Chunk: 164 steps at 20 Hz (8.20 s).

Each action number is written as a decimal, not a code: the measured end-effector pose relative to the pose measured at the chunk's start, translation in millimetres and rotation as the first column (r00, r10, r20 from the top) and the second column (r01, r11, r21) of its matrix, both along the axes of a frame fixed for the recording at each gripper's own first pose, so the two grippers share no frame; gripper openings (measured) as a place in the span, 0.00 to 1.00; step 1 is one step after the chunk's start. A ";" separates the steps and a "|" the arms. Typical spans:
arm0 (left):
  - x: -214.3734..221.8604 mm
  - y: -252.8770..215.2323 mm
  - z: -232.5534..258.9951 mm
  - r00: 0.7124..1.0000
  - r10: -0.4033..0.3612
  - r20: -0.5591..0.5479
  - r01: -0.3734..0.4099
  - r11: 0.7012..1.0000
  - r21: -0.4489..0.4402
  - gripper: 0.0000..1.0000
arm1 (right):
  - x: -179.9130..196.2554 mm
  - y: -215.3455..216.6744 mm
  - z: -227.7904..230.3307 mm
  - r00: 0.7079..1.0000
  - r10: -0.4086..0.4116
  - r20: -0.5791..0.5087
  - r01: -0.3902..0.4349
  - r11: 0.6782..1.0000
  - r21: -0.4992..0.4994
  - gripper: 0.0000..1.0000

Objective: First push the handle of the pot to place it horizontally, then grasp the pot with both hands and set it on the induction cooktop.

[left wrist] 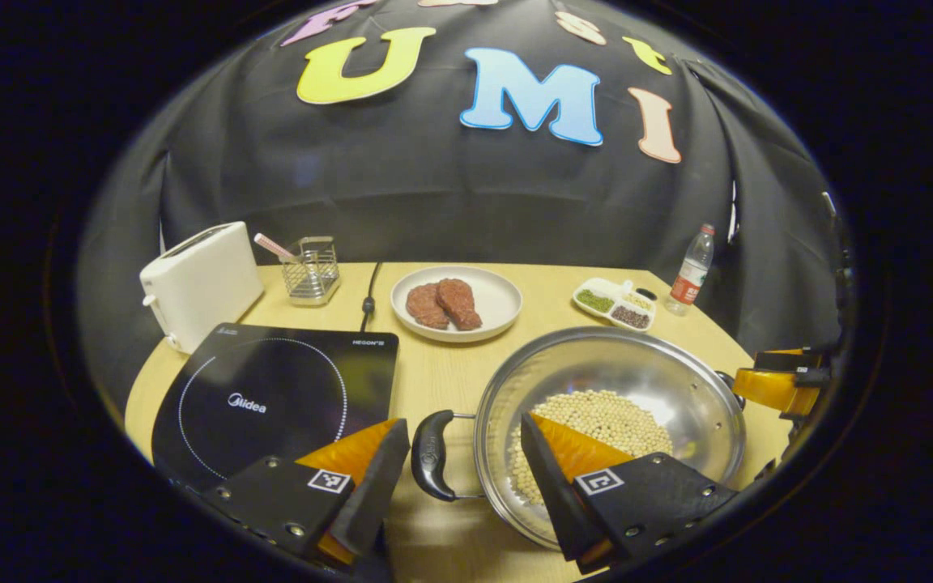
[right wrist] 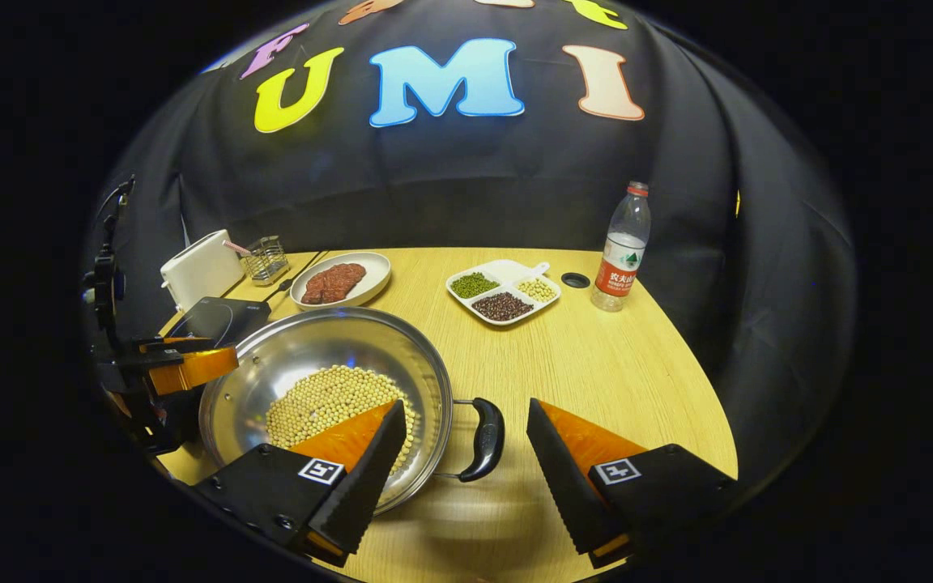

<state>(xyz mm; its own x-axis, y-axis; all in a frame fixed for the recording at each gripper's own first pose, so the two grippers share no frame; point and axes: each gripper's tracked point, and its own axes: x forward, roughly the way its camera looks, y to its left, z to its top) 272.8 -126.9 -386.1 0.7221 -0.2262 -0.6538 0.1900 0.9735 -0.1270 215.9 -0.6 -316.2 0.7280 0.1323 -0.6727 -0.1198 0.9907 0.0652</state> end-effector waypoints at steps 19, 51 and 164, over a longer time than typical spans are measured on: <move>5.5 6.6 -43.6 0.995 0.029 -0.093 -0.024 0.998 0.050 0.77 | 5.6 6.4 -49.4 0.988 -0.039 -0.151 0.052 0.995 0.088 0.66; 24.1 55.1 21.0 0.997 -0.064 -0.047 0.064 0.998 0.004 0.58 | -12.7 48.6 14.9 0.977 -0.155 -0.148 0.164 0.985 0.051 0.43; -292.5 130.2 404.9 0.709 0.185 0.681 -0.180 0.981 -0.079 0.80 | -244.5 19.4 302.5 0.762 -0.086 0.642 0.084 0.996 0.034 0.98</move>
<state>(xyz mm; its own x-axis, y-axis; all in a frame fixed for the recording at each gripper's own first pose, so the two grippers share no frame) -19.7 3.3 18.8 0.9984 -0.0450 0.0334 0.0463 0.9981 -0.0400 -28.6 18.8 -13.7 0.9978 0.0501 -0.0434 -0.0499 0.9987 0.0066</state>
